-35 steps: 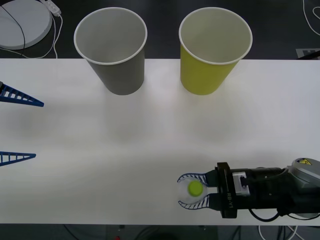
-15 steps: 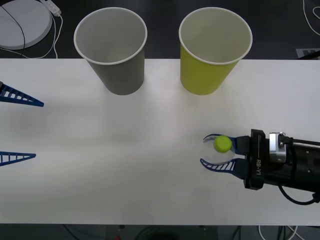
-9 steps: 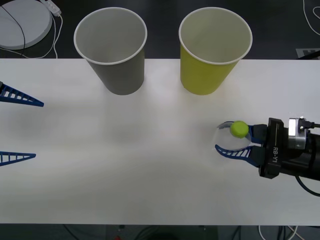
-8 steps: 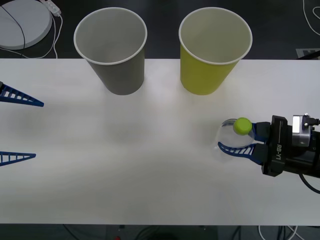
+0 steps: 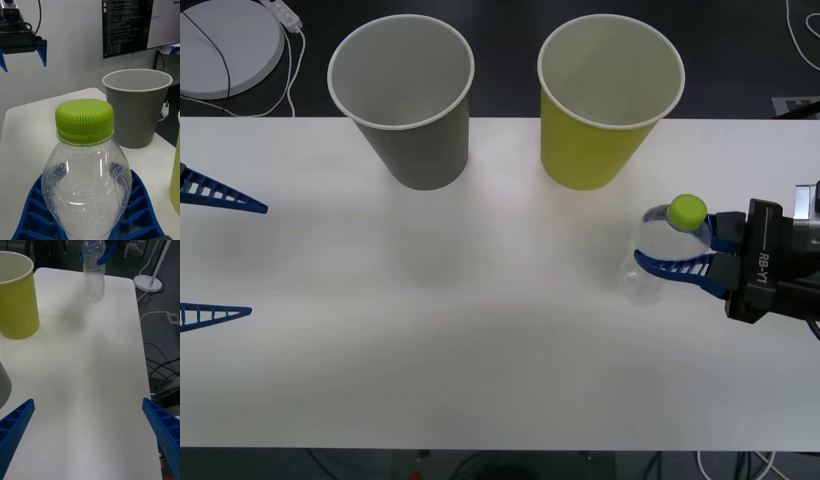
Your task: Put the can into the green bin and the plastic bottle into the gray bin
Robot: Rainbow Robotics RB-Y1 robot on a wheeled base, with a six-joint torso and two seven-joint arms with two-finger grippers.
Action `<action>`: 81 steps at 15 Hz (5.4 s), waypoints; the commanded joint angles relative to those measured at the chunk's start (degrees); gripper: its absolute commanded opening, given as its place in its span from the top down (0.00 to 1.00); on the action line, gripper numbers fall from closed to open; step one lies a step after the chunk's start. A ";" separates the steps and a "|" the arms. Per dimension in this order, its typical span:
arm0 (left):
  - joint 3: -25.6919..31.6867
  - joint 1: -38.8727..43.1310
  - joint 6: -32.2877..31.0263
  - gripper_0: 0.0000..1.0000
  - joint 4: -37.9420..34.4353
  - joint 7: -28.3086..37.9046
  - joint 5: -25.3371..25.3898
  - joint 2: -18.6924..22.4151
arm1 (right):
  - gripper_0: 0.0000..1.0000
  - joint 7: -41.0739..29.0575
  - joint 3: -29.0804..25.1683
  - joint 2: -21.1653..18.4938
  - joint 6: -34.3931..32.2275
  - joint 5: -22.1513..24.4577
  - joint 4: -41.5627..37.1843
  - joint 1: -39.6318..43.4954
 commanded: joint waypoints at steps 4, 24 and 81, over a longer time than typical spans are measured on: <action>0.00 0.00 0.00 0.00 0.00 0.00 0.00 0.00 | 1.00 -12.11 -5.72 -0.47 5.98 5.24 -4.91 0.00; 0.00 0.00 0.00 0.00 0.00 0.00 0.00 0.00 | 1.00 -82.51 -15.13 -0.91 12.75 48.04 -17.03 -10.29; 0.00 0.00 0.00 0.00 0.00 0.00 0.00 0.00 | 1.00 -117.66 54.04 40.14 -7.47 45.05 61.63 -110.31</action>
